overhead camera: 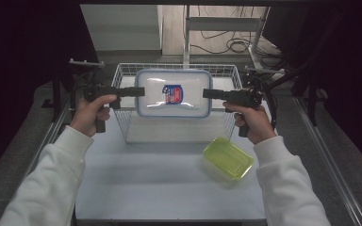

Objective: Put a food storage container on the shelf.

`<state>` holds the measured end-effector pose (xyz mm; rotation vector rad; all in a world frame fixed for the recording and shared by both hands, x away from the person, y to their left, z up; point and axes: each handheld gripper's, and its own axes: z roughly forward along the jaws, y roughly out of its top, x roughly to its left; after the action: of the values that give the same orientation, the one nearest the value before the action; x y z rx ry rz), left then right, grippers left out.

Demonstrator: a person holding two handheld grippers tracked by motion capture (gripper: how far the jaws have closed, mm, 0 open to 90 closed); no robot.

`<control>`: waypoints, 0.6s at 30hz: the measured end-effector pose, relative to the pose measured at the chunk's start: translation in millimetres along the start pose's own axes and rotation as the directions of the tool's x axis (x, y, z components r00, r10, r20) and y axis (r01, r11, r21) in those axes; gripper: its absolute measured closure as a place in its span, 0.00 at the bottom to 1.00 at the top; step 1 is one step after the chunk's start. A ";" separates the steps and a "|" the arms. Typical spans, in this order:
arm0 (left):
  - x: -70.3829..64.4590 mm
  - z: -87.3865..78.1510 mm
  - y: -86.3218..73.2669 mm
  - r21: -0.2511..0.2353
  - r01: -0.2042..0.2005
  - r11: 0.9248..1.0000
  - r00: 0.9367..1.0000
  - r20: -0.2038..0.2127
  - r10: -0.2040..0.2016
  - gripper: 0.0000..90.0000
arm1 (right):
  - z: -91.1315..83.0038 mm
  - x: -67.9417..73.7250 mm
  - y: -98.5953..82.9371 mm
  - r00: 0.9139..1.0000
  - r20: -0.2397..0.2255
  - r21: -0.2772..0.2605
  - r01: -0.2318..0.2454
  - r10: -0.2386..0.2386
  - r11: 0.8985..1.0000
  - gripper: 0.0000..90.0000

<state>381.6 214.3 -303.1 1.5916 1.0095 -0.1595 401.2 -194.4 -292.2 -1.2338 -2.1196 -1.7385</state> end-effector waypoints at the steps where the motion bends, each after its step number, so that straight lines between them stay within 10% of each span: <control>1: 0.6 0.8 2.7 -0.002 -0.002 1.000 1.000 0.001 0.002 0.58 | 0.5 -1.4 3.9 1.000 -0.001 -0.002 -0.001 0.001 1.000 0.61; 18: 35.0 23.9 26.8 0.004 0.026 1.000 1.000 -0.003 -0.026 0.57 | 19.4 -34.2 28.9 0.999 0.020 0.014 -0.035 0.035 0.999 0.61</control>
<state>431.0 213.2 -311.6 1.5832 1.0329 -0.1772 449.8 -194.7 -296.2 -1.2813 -2.1050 -1.7005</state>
